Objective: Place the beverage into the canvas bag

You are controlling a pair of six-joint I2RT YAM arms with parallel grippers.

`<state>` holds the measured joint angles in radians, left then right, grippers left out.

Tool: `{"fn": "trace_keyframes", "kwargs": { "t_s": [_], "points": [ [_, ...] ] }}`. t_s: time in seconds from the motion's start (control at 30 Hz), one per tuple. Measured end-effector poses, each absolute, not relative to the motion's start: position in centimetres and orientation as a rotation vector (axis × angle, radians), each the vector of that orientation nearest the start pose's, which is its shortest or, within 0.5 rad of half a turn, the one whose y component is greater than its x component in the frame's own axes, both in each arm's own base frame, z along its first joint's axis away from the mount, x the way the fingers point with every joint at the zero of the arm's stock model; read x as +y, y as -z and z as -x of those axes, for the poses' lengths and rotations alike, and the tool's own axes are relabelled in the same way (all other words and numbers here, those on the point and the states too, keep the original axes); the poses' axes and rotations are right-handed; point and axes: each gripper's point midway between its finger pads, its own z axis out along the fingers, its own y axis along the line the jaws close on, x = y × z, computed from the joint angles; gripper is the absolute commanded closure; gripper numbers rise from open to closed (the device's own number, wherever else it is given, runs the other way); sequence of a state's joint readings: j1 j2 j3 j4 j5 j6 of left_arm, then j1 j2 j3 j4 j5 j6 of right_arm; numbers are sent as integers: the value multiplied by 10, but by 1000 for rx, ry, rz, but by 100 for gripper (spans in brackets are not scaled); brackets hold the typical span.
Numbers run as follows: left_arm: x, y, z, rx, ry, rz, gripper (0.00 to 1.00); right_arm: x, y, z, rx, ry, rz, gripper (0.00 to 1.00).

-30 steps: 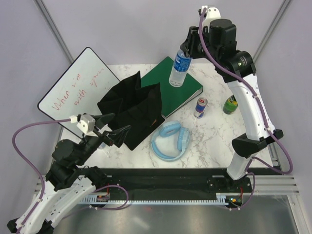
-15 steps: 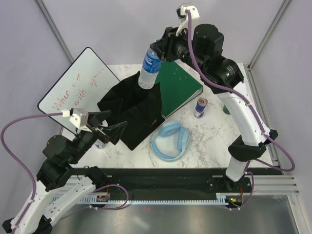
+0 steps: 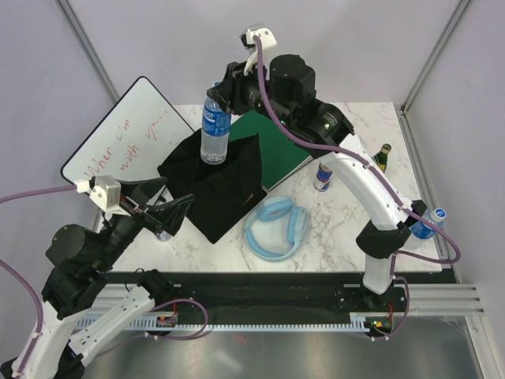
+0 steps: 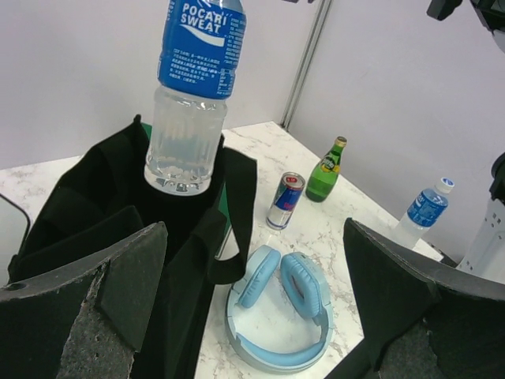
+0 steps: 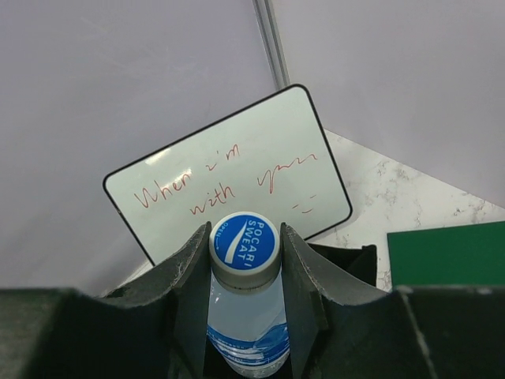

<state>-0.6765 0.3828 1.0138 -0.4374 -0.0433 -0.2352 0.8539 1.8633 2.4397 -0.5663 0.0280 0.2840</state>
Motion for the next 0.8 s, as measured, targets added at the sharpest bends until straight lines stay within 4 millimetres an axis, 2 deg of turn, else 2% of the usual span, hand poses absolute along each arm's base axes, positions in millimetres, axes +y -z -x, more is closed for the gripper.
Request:
{"fn": "trace_keyframes", "kwargs": {
  "t_s": [0.23,0.43,0.57,0.7,0.8],
  "points": [
    [-124,-391,-154,1447,708,-278,0,419,-469,-353,1647,-836,466,100],
    [-121,-381,-158,1472,683,-261,0,433,-426,-356,1711,-774,514,100],
    [-120,-372,-164,1494,659,-246,0,439,-378,-348,1775,-690,608,100],
    [-120,-359,-170,1525,634,-236,1,431,-331,-334,1844,-610,709,100],
    [-122,-346,-175,1543,621,-234,1,428,-310,-329,1869,-578,767,100]
  ]
}}
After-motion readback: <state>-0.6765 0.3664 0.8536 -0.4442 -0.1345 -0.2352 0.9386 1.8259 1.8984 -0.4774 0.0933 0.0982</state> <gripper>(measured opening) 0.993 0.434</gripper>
